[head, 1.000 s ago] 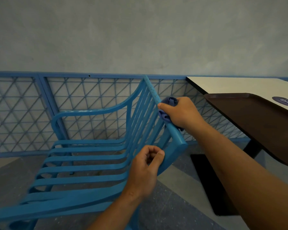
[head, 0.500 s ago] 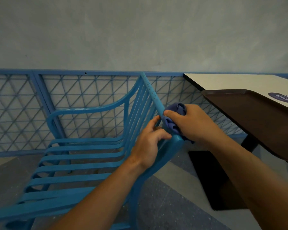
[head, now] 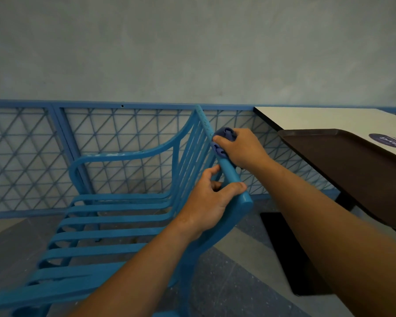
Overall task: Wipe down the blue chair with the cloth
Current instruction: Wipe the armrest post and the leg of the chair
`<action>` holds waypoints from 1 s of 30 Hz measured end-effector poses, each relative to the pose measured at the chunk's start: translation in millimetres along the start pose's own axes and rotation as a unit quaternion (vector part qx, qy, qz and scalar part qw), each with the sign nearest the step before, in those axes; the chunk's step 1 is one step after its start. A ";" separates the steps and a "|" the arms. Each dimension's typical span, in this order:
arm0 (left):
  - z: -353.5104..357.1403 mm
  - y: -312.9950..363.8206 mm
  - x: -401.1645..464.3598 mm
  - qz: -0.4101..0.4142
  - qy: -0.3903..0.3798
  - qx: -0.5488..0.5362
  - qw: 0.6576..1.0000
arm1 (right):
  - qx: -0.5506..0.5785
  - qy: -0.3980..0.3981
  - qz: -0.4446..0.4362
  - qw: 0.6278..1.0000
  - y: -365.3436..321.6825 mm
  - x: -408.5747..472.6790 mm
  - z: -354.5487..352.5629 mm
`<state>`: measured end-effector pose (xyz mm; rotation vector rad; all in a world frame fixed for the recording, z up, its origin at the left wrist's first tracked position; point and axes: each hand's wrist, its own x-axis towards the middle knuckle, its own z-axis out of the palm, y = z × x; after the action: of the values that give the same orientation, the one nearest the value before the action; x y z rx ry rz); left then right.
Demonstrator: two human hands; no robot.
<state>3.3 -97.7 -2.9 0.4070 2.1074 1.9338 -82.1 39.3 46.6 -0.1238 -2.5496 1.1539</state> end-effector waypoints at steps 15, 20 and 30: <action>2.6 18.2 -4.7 -0.042 -0.023 0.093 0.994 | 0.092 -0.005 0.010 0.996 4.8 -59.8 -18.7; 4.3 33.7 -24.0 -0.043 -0.053 0.127 0.989 | 0.085 -0.027 0.017 0.996 0.4 -82.8 -34.1; -32.8 33.2 -92.0 -0.042 -0.111 0.158 0.980 | 0.153 -0.043 0.055 0.986 33.7 -156.7 -49.1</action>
<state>77.9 -159.5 32.7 0.5568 2.2427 1.4335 79.7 63.1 9.6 -0.1427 -2.4267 1.6106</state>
